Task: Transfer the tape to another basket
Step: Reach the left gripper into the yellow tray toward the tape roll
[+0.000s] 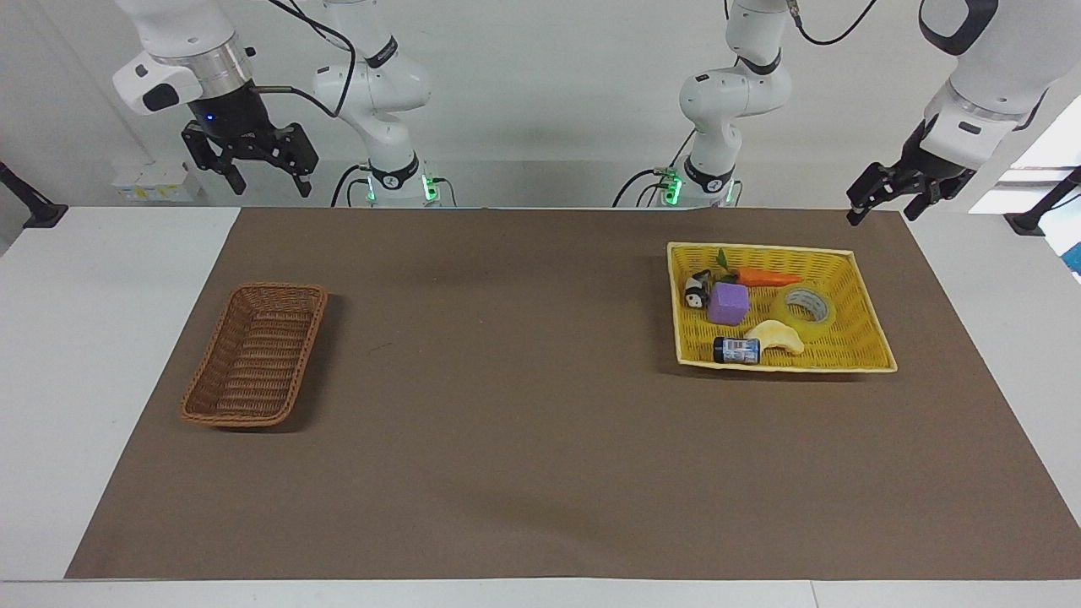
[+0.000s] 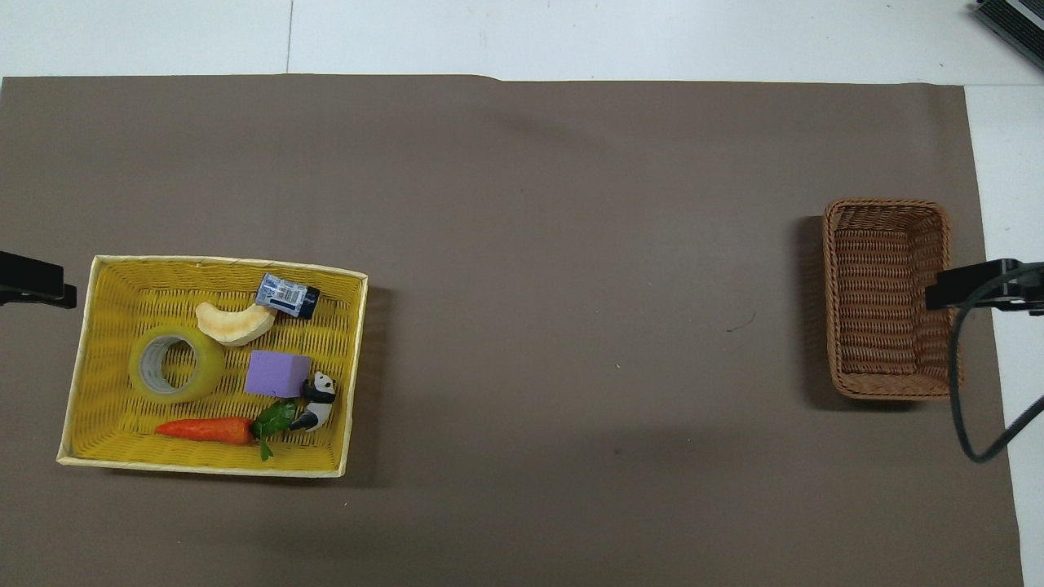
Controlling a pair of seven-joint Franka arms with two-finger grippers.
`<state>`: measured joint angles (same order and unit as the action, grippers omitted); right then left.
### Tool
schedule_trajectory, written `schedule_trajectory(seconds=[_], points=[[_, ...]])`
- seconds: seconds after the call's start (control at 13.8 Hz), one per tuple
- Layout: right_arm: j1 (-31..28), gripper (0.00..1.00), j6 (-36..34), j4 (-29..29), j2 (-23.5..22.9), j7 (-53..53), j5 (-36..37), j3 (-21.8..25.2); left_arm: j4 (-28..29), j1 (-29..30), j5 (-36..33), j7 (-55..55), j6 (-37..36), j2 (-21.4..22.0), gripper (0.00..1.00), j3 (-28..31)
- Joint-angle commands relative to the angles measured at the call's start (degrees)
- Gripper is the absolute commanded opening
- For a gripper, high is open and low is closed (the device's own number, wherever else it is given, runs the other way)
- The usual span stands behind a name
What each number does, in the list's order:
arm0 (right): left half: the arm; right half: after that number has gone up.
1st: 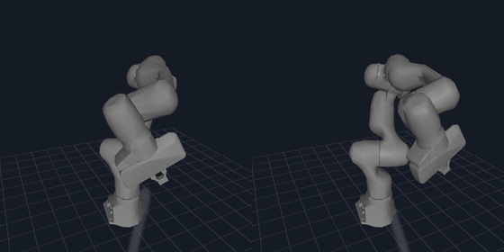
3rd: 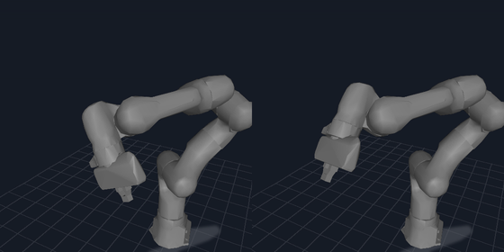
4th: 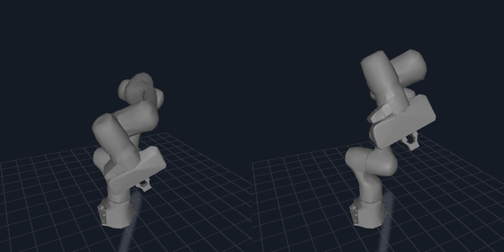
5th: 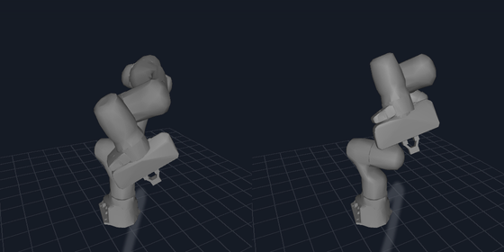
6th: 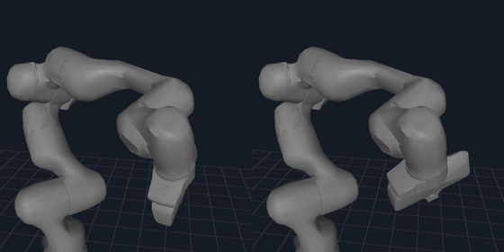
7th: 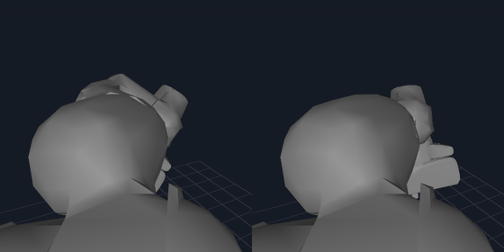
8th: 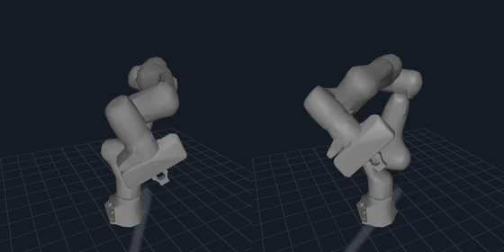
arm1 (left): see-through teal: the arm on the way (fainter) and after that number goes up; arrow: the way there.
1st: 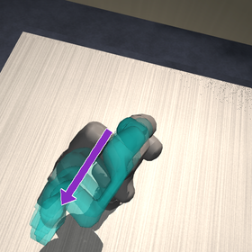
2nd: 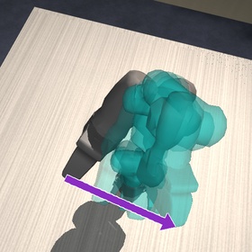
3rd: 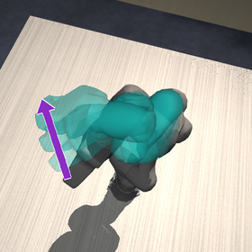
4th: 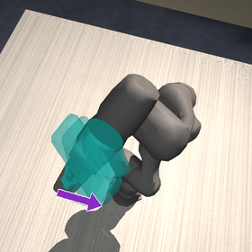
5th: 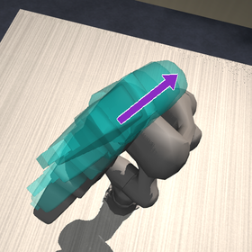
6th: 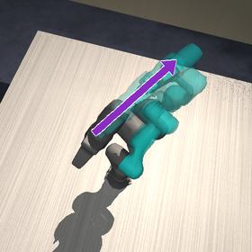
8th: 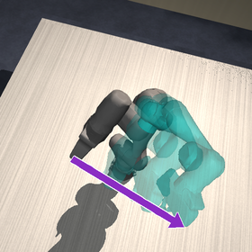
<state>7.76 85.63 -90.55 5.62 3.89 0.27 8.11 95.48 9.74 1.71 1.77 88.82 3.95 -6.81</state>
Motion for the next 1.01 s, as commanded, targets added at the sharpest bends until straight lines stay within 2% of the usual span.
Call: schedule_trajectory(seconds=[0.0,0.43,0.58,0.8,0.94], points=[[-1.3,1.00,0.0,-0.8,0.5,-2.2,-1.5,-0.5,6.9,1.1,0.3,0.8,6.1,1.6,1.00,-0.3],[-1.3,1.00,0.0,-0.9,0.6,-2.5,-1.5,-0.6,17.8,3.5,0.3,0.4,19.2,0.5,1.00,-0.3],[-1.3,1.00,-0.1,-0.9,0.7,-2.5,-1.6,-0.6,19.6,3.8,0.3,1.1,23.3,-1.0,1.00,-0.3],[-1.3,1.00,0.0,-1.6,1.1,-2.5,-1.5,-0.6,20.6,5.4,0.3,1.1,24.2,-3.5,1.00,-0.3],[-1.3,1.00,0.0,-2.0,1.5,-2.5,-1.6,-0.6,23.7,5.5,0.3,1.4,29.0,-5.3,1.00,-0.3]])
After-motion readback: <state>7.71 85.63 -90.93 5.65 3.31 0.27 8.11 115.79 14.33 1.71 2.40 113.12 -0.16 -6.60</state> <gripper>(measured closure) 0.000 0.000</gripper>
